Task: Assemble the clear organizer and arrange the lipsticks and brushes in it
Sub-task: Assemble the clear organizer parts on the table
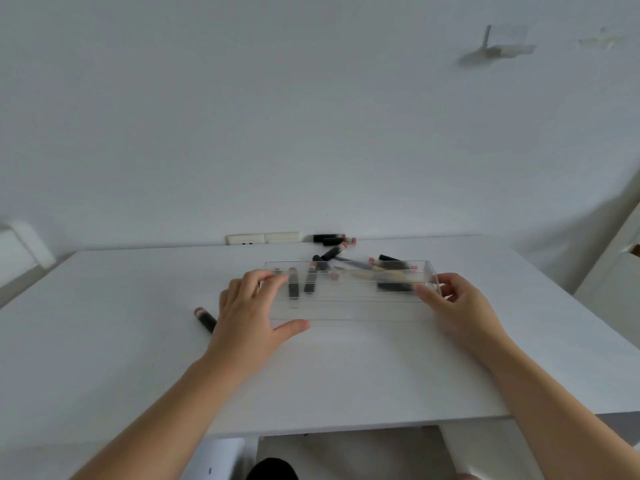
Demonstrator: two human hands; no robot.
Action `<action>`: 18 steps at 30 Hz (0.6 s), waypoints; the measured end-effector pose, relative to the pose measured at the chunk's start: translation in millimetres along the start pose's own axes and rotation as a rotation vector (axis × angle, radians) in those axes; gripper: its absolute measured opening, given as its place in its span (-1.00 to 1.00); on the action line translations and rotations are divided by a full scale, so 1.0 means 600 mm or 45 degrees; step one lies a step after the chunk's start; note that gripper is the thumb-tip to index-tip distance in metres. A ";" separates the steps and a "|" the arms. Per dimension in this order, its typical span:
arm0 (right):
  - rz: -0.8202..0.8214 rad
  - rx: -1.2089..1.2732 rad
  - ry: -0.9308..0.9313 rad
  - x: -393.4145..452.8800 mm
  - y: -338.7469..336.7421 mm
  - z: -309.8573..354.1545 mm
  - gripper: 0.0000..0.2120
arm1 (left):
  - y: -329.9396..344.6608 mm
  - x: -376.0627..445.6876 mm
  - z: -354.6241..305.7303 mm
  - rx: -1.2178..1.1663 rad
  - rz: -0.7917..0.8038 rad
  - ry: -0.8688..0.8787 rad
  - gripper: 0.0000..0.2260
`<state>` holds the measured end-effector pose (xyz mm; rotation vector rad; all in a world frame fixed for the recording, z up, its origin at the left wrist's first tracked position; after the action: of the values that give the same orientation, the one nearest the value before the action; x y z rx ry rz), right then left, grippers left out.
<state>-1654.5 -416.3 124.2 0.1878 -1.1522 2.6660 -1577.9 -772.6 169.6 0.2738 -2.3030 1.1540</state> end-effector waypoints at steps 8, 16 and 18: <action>0.015 0.021 0.006 0.000 0.003 0.002 -0.74 | 0.003 -0.009 0.062 -0.236 -0.059 -0.447 0.09; 0.015 0.002 -0.007 -0.003 0.000 0.008 -0.79 | 0.015 -0.020 0.073 -0.379 0.017 -0.554 -0.25; 0.015 0.004 -0.009 -0.005 -0.001 0.011 -0.80 | 0.008 -0.019 0.072 -0.371 -0.020 -0.579 -0.46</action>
<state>-1651.4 -421.0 128.5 0.1917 -1.1546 2.6796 -1587.0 -804.7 139.2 0.4817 -2.8178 0.7891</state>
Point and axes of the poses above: each hand's wrist, its own x-axis towards the middle knuckle, its own y-axis out of the palm, z = x × y, the point moved 9 cm from there along x, towards the middle knuckle, and after that the axes turned 15 degrees about -x, right-handed, at the moved point
